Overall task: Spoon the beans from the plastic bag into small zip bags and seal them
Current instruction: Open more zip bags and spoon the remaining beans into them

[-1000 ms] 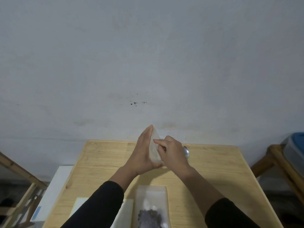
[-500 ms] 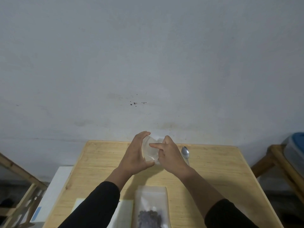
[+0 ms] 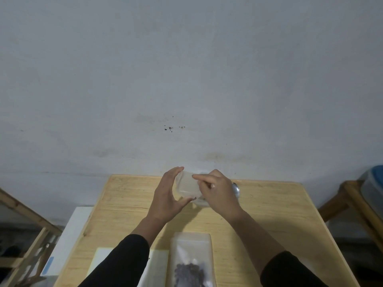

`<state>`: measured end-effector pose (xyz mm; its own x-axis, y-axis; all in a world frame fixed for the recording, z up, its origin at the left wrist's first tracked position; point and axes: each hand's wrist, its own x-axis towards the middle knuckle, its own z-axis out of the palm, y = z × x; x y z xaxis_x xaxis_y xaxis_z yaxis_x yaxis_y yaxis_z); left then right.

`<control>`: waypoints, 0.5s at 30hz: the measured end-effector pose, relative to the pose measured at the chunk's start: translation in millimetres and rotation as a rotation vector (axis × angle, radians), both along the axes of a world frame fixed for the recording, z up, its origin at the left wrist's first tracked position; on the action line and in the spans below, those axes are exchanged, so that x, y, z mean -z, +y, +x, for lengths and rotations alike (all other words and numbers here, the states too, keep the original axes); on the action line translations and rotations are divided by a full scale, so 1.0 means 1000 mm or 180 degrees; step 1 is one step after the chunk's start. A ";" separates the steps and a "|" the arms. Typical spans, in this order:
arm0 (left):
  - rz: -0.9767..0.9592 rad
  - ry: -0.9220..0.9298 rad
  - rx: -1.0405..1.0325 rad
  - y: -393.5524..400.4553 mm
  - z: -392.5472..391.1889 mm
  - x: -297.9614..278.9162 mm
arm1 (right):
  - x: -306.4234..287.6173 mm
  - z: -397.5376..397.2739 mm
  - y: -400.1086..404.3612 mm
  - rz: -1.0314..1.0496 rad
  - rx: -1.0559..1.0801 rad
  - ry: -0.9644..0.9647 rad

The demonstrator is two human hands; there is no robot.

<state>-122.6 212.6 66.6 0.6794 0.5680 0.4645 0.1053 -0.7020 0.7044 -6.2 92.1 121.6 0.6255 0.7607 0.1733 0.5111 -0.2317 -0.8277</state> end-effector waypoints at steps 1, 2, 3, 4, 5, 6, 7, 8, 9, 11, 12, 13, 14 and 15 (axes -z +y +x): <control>-0.0008 0.0011 -0.0065 0.000 -0.001 0.002 | 0.002 0.004 -0.004 0.0187 0.0013 0.0338; -0.0019 0.0039 -0.0131 0.001 -0.003 0.004 | 0.006 0.008 -0.009 0.0362 0.0072 0.0657; -0.0040 0.0073 -0.0199 0.001 -0.004 0.006 | 0.013 0.013 -0.014 0.0460 0.0245 0.0858; -0.0071 0.0101 -0.0266 0.001 -0.006 0.008 | 0.023 0.018 -0.020 0.0471 0.0520 0.0936; -0.0099 0.0126 -0.0323 0.001 -0.007 0.010 | 0.034 0.023 -0.027 0.0339 0.0893 0.0889; -0.0118 0.0140 -0.0370 0.001 -0.008 0.012 | 0.049 0.029 -0.035 0.0113 0.1282 0.0798; -0.0136 0.0146 -0.0415 0.000 -0.008 0.015 | 0.065 0.035 -0.044 -0.0144 0.1546 0.0692; -0.0151 0.0150 -0.0462 0.000 -0.009 0.016 | 0.081 0.040 -0.053 -0.0419 0.1653 0.0575; -0.0171 0.0161 -0.0505 -0.001 -0.008 0.018 | 0.096 0.044 -0.061 -0.0735 0.1635 0.0515; -0.0249 0.0191 -0.0566 -0.002 -0.007 0.020 | 0.119 0.050 -0.072 -0.1156 0.1653 0.0581; -0.0290 0.0211 -0.0591 -0.003 -0.006 0.022 | 0.126 0.051 -0.075 -0.1243 0.1694 0.0567; -0.0315 0.0234 -0.0608 -0.003 -0.004 0.023 | 0.132 0.052 -0.076 -0.1266 0.1726 0.0439; -0.0323 0.0258 -0.0616 -0.003 -0.003 0.025 | 0.138 0.053 -0.076 -0.1289 0.1730 0.0260; -0.0323 0.0284 -0.0625 -0.003 -0.002 0.027 | 0.143 0.053 -0.074 -0.1315 0.1728 0.0125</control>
